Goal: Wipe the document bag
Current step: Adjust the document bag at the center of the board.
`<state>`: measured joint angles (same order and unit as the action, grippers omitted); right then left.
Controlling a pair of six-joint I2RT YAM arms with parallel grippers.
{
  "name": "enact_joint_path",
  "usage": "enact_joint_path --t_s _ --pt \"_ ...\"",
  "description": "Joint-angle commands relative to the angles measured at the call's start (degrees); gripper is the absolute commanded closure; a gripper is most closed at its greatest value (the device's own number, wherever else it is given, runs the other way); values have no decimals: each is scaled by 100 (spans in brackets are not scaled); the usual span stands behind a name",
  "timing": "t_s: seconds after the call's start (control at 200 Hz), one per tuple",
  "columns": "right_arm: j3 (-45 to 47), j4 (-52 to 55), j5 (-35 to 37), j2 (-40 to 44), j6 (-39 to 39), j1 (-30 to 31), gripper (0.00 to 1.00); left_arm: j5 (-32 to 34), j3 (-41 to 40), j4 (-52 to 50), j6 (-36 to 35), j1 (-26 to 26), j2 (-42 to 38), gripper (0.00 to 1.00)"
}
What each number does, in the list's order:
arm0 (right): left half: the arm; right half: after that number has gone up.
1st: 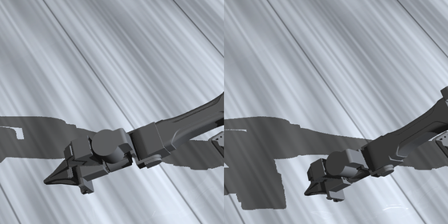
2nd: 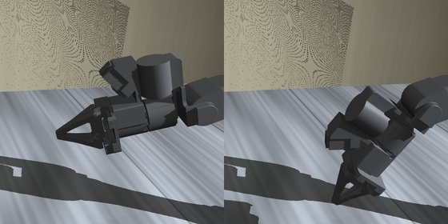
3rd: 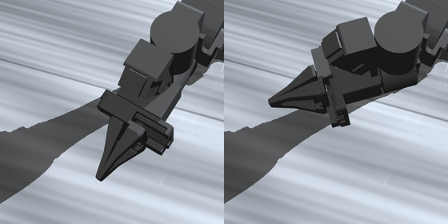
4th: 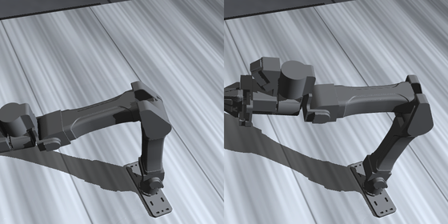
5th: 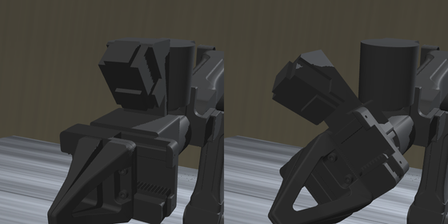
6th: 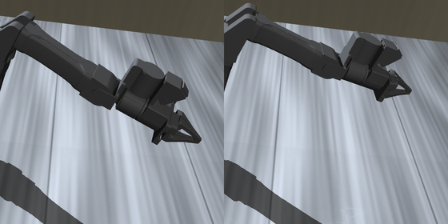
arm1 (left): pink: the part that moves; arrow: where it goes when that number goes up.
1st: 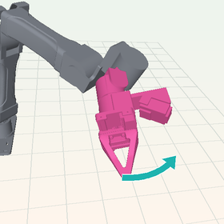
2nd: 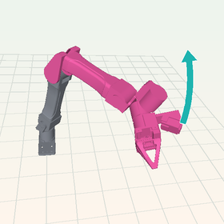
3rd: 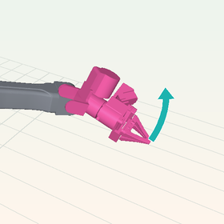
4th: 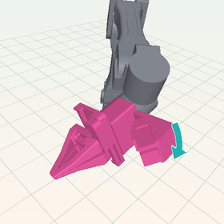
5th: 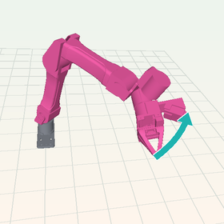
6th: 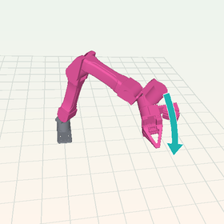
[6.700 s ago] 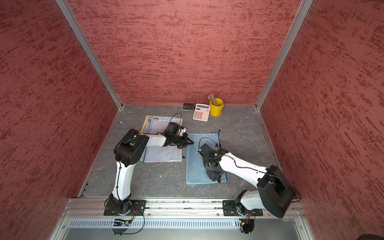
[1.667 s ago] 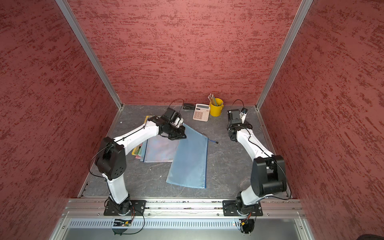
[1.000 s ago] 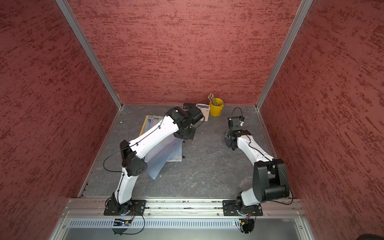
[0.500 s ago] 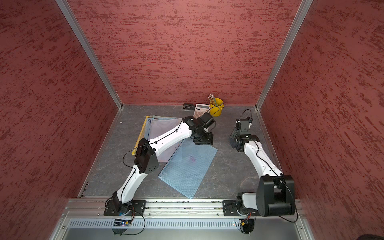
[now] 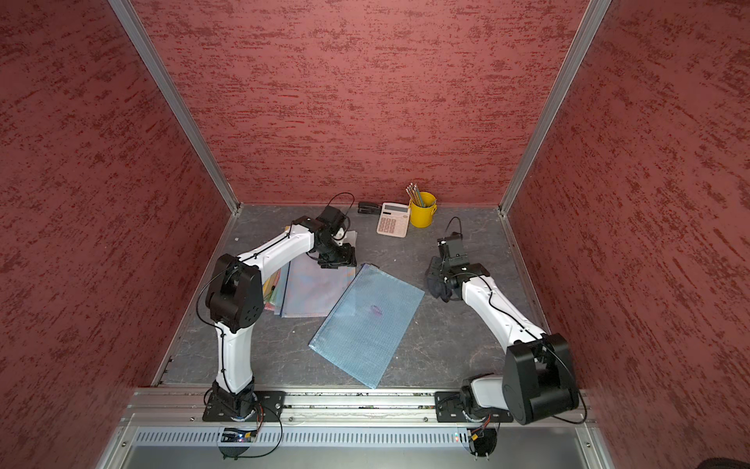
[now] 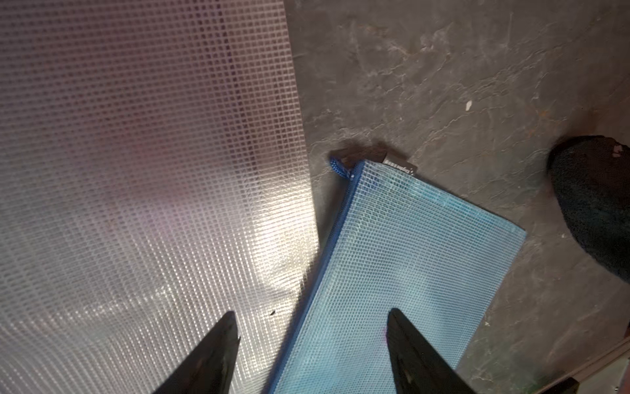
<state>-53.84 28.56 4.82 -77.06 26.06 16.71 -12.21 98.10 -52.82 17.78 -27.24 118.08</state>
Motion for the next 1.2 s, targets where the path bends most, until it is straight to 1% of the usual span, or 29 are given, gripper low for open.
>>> enact_joint_path --t_s 0.0,0.04,0.095,0.25,0.341,0.471,0.601,0.676,0.751,0.852,0.872,0.942,1.007,1.077,1.122,1.172,1.192 --pt "-36 187 -497 33 373 492 100 -294 -30 289 -459 -148 234 29" --pt "154 56 -825 45 495 603 100 -358 -29 266 -469 -149 352 28" --pt "474 -195 -1047 52 640 732 100 -467 -65 292 -494 -141 450 28" --pt "1038 -624 -1163 -311 726 781 100 -919 -445 635 -617 -167 429 28" --pt "1143 -815 -1235 -588 672 780 100 -959 -370 467 -822 -226 601 29" --pt "1208 -1062 -1413 -1032 661 785 100 -1164 -397 465 -859 -272 690 32" --pt "1209 -1286 -1648 -1254 694 792 100 -1425 -432 491 -921 -331 677 42" --pt "1191 -1334 -1658 -1317 707 788 100 -1611 -454 542 -858 -343 651 51" --pt "1219 -1391 -1667 -1329 724 794 100 -1771 -489 612 -780 -326 604 63" --pt "1245 -1372 -1571 -1321 725 788 100 -1845 -549 710 -634 -290 504 83" --pt "1238 -1356 -1537 -1299 717 788 100 -1880 -562 738 -600 -284 483 86" --pt "1126 -1163 -1232 -1171 587 780 100 -1964 -640 870 -391 -240 381 90" --pt "872 -871 -899 -999 278 781 100 -2023 -760 1092 -71 -212 278 94" --pt "460 -492 -562 -823 -145 781 97 -2047 -967 1432 435 -202 148 98" --pt "149 -298 -417 -703 -411 799 95 -2083 -1190 1794 885 -202 26 100" --pt "-149 -165 -404 -653 -683 835 92 -2100 -1477 2293 1415 -211 -102 100" --pt "-252 -137 -452 -473 -799 861 91 -2120 -1600 2482 1624 -207 -147 100"
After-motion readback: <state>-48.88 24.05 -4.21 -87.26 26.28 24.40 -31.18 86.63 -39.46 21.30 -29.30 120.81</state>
